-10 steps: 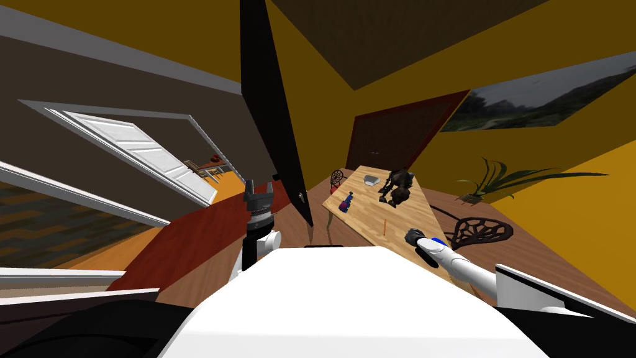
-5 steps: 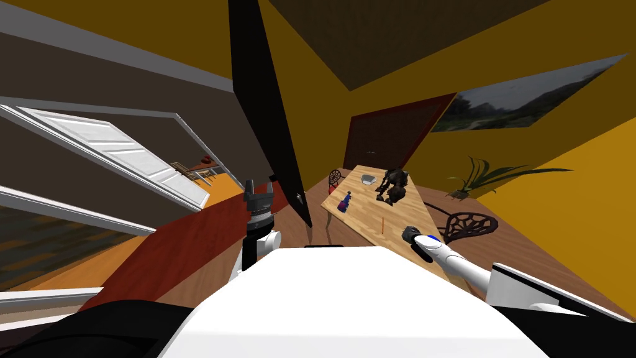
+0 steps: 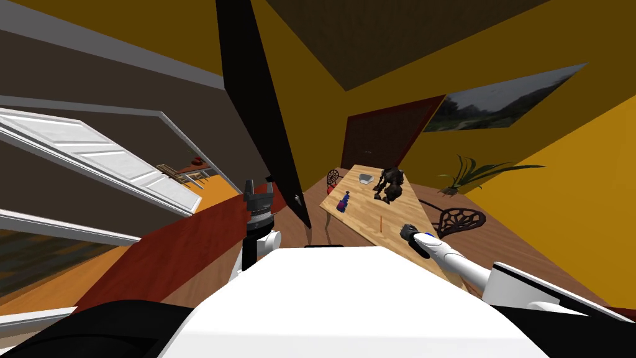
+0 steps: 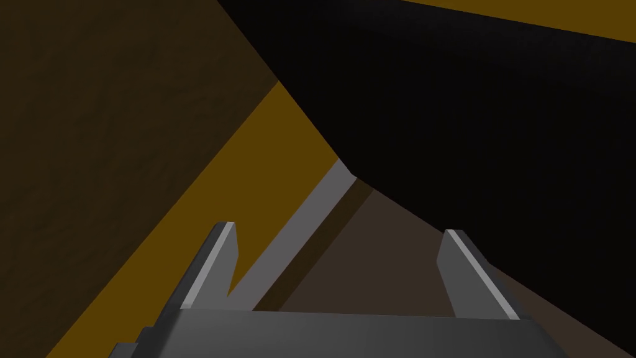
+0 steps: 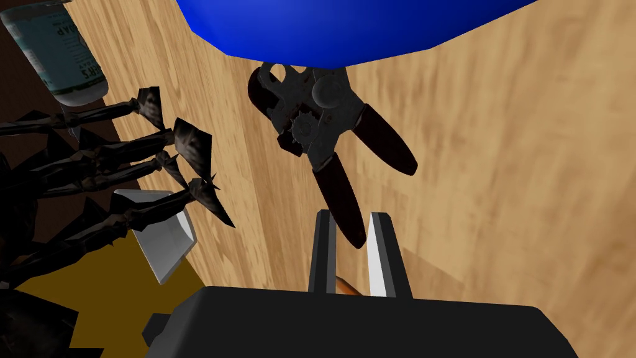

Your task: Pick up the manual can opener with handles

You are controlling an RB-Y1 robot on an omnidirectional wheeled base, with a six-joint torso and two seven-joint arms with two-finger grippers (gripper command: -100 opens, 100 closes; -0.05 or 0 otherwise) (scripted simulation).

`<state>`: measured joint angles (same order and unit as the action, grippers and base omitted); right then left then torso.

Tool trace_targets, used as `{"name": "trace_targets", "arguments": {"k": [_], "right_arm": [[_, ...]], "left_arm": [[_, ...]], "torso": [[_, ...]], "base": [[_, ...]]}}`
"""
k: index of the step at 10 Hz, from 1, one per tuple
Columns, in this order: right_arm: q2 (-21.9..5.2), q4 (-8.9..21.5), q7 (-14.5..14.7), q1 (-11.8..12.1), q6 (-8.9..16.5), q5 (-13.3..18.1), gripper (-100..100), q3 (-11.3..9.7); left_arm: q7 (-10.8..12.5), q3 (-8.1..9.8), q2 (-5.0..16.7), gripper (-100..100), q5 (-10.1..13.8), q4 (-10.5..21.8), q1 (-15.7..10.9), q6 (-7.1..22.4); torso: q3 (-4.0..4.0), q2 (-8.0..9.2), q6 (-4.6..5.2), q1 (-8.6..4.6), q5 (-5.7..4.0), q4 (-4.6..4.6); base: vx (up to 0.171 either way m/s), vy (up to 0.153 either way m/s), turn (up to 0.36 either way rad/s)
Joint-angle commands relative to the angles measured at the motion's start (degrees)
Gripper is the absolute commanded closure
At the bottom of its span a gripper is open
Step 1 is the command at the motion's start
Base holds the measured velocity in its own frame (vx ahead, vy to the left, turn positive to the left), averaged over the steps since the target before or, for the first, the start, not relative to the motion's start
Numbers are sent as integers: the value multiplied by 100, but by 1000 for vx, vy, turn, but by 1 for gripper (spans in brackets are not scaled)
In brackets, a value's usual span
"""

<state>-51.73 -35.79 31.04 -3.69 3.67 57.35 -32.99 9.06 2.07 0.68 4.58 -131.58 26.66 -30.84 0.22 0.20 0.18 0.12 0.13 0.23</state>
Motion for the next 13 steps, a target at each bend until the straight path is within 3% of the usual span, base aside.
{"name": "trace_targets", "arguments": {"k": [1, 3, 4, 5, 6, 8, 9, 10, 11, 12, 13], "right_arm": [[56, -19, 286, -37, -117, -116, 100, 218], [56, -19, 460, -37, -117, -116, 100, 218], [116, -20, 689, -70, -245, -203, 100, 450], [116, -20, 842, -70, -245, -203, 100, 450], [177, -21, 1019, -104, -373, -291, 100, 681], [177, -21, 1279, -104, -373, -291, 100, 681], [238, -22, 1521, -138, -501, -379, 100, 913], [238, -22, 1689, -138, -501, -379, 100, 913], [238, -22, 1689, -138, -501, -379, 100, 913], [282, 56, 1751, -149, -555, -315, 100, 1044], [279, 53, 1758, -151, -548, -320, 0, 1038]], "left_arm": [[0, 0, 0, 0, 0, 0, 0, 0], [0, 0, 0, 0, 0, 0, 0, 0], [0, 0, 0, 0, 0, 0, 0, 0], [0, 0, 0, 0, 0, 0, 1, 0], [0, 0, 0, 0, 0, 0, 0, 0], [0, 0, 0, 0, 0, 0, 0, 0], [0, 0, 0, 0, 0, 0, 0, 0], [0, 0, 0, 0, 0, 0, 1, 0], [0, 0, 0, 0, 0, 0, 0, 0], [0, 0, 0, 0, 0, 0, 0, 0], [0, 0, 0, 0, 0, 0, 0, 0]], "torso": [[0, 0, 0, 0, 0, 0], [0, 3, 9, 3, -5, -4], [0, 3, 3, -3, -11, -3], [-2, 1, 9, -3, -12, -4], [-3, 1, 6, -2, -16, -6], [-3, 2, 8, -1, -19, -7], [-2, 3, 2, -6, -25, -7], [-3, 1, 12, -7, -25, -8], [-4, 1, 3, -6, -29, -8], [-4, 0, -4, -8, -34, -8], [-5, 0, -4, -12, -37, -9]], "base": [[20, 16, -145], [17, 13, -42], [21, 13, -132], [22, 18, -96], [23, 23, -162], [17, 16, -49], [21, 11, -156], [20, 17, -86], [6, 7, 5], [0, 0, 0], [0, 0, 0]]}}
